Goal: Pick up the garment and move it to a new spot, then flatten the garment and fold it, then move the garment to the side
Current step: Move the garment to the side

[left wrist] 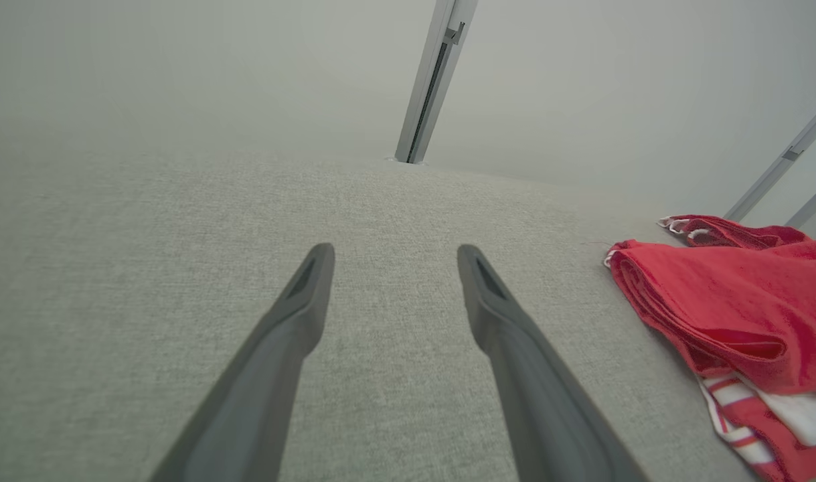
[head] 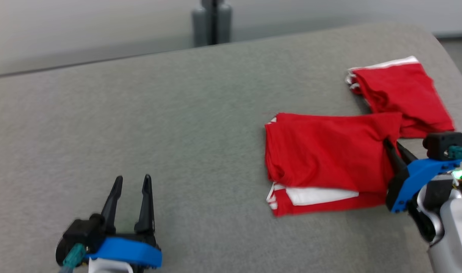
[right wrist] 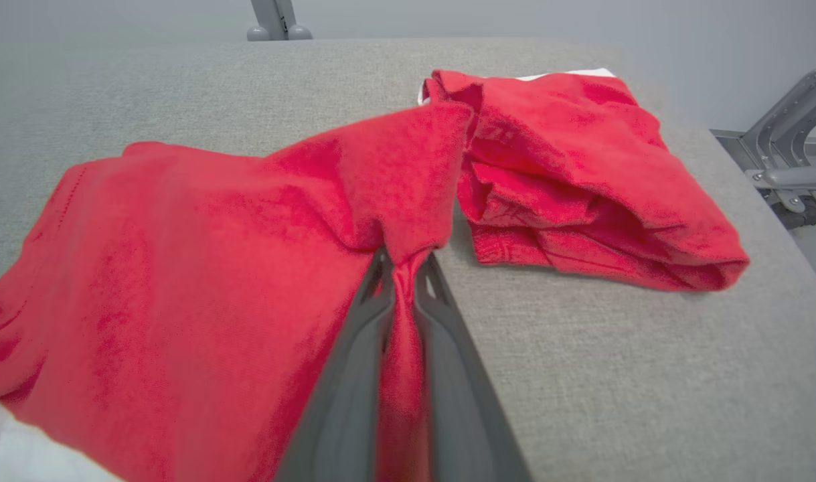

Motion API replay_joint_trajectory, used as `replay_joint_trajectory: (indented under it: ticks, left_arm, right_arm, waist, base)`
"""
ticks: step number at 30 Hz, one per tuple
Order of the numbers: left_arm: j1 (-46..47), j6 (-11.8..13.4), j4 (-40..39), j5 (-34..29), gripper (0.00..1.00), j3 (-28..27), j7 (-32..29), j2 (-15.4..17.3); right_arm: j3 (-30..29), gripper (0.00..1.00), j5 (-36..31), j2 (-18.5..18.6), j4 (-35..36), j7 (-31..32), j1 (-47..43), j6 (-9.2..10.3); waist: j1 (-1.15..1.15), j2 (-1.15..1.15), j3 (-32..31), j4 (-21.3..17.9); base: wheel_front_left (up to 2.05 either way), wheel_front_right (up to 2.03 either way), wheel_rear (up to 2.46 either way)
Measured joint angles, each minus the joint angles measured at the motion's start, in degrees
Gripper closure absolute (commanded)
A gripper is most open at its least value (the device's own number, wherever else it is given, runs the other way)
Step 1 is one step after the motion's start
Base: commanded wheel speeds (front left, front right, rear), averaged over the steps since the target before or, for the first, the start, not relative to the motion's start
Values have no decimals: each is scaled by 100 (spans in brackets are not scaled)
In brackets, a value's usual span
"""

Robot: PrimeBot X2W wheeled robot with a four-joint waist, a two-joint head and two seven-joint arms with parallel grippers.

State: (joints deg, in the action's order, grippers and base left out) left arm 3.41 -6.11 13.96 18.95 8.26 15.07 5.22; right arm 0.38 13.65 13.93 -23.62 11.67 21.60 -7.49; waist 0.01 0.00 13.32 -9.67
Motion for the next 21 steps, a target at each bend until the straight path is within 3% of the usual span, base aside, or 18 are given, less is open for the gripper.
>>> replay_joint_trajectory:
  ticks: [5, 10, 16, 21]
  left_arm:
    - [146, 1, -48, -74, 0, 37, -24, 129]
    - [288, -1, -97, -132, 0, 134, -124, 220]
    - [365, -1, -147, -133, 0, 142, -204, 342]
    - [372, 12, -115, -129, 0, 170, -233, 344]
  right_arm:
    - [-187, 100, -1, -82, 379, -35, -11, 0]
    - [-307, 100, -120, -185, 486, -143, -68, 0]
    - [-131, 100, -204, -304, 555, -265, 110, 0]
    - [107, 100, -253, -149, 597, -162, 592, 0]
  waist:
    - [0, 0, 221, -580]
    - [0, 0, 320, -907]
    - [0, 0, 351, -985]
    - [0, 0, 252, -826]
  base:
    - [0, 0, 0]
    - [0, 0, 0]
    - [0, 0, 0]
    - [0, 0, 0]
